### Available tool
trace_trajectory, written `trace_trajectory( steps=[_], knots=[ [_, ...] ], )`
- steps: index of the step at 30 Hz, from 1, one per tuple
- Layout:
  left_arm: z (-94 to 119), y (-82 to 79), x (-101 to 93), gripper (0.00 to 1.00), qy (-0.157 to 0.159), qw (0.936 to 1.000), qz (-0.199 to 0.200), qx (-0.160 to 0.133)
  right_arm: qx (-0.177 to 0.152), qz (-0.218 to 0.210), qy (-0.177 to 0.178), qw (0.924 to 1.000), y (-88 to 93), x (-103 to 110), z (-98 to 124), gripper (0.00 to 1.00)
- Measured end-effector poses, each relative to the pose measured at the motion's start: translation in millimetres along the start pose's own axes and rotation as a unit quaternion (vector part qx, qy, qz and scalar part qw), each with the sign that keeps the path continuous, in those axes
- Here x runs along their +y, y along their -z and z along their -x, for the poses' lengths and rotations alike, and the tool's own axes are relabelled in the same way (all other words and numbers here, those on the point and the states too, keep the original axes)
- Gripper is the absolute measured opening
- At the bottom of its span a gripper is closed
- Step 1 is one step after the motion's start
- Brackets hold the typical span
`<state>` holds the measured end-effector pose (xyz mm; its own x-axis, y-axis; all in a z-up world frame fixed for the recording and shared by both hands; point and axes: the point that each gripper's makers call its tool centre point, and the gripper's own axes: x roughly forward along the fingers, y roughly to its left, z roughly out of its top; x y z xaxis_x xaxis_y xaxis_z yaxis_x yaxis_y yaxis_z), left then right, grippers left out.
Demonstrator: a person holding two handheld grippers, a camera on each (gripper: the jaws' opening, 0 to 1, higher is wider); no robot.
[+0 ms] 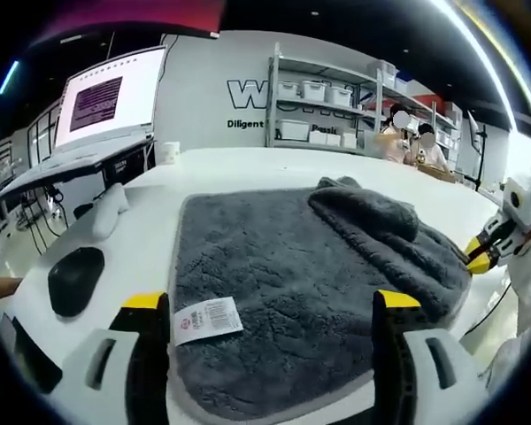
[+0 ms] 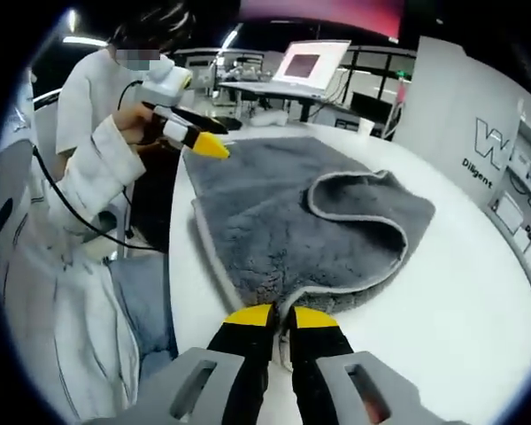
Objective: Open the folded towel by lifting each exposed corner and separating the folded layers until the towel lies flat within the target outline without major curled edges
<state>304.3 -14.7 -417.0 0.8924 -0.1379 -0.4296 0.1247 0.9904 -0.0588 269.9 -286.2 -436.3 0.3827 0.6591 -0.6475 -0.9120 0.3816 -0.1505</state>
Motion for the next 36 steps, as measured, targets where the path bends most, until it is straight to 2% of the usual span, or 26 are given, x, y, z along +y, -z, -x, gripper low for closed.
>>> trace_trajectory(
  steps=[14, 36],
  knots=[
    [3, 3.7, 4.2, 0.94, -0.005, 1.0000, 0.003, 0.003, -0.015, 0.011, -0.047, 0.9987, -14.1, 32, -9, 0.00],
    [1, 6.0, 5.6, 0.93, -0.007, 0.9999, 0.003, 0.008, -0.045, 0.009, -0.086, 0.9953, -33.7, 57, -25, 0.01]
  ],
)
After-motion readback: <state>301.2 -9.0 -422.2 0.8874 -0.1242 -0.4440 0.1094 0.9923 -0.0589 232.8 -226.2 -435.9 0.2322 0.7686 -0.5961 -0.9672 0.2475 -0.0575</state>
